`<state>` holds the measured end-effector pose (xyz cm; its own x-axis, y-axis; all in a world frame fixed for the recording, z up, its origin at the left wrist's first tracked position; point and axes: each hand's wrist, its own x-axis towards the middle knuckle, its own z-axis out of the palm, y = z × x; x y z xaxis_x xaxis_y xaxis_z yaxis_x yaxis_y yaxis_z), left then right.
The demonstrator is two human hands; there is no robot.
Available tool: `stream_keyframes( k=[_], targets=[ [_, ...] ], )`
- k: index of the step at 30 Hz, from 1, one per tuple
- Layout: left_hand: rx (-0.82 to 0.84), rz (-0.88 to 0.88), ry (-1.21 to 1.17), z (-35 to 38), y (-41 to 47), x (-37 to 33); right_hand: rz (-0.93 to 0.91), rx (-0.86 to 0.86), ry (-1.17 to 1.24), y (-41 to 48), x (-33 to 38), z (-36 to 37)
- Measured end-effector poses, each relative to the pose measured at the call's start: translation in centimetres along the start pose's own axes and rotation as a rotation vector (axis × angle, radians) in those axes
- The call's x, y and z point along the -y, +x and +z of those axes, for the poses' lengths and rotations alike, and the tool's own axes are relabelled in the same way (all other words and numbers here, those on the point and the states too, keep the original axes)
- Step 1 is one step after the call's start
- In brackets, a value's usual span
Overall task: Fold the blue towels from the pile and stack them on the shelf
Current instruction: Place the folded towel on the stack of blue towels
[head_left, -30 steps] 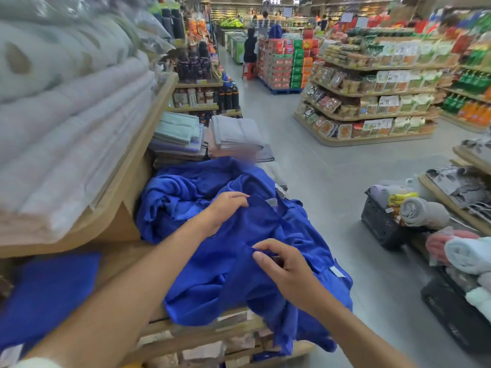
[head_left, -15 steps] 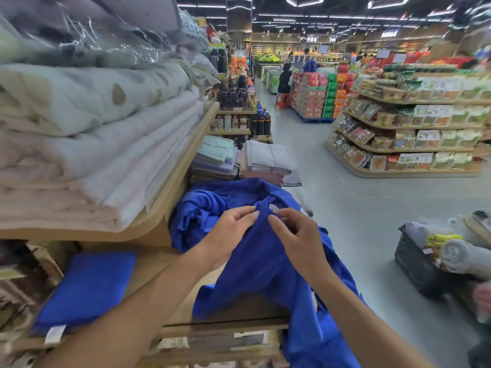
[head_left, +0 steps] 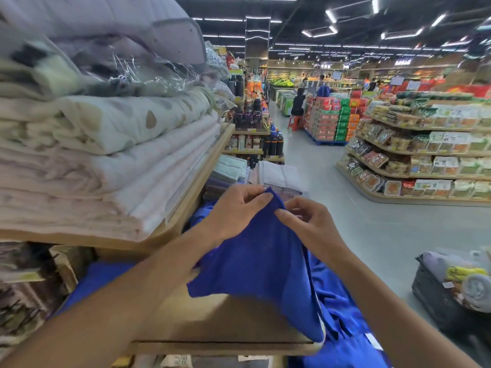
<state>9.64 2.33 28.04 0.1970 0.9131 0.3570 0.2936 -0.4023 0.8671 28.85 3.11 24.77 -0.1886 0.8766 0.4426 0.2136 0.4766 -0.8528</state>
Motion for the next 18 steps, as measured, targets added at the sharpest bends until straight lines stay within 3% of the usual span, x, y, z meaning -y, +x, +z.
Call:
stream_keyframes(
  k=[4,9,13,18],
  targets=[
    [-0.055,0.068,0.109,-2.2,2.6,-3.9,-0.013,0.124,-0.058,1.8,2.2,-2.1],
    [-0.106,0.151,0.21,-4.6,4.8,-8.5,-0.07,-0.002,-0.479,3.0,4.1,-3.2],
    [-0.085,0.263,0.357,-5.1,5.7,-10.8,-0.036,0.008,-0.442,3.3,6.1,-2.3],
    [-0.097,0.256,0.355,-6.6,6.4,-11.9,-0.034,-0.09,-0.682,4.3,7.4,-2.5]
  ],
)
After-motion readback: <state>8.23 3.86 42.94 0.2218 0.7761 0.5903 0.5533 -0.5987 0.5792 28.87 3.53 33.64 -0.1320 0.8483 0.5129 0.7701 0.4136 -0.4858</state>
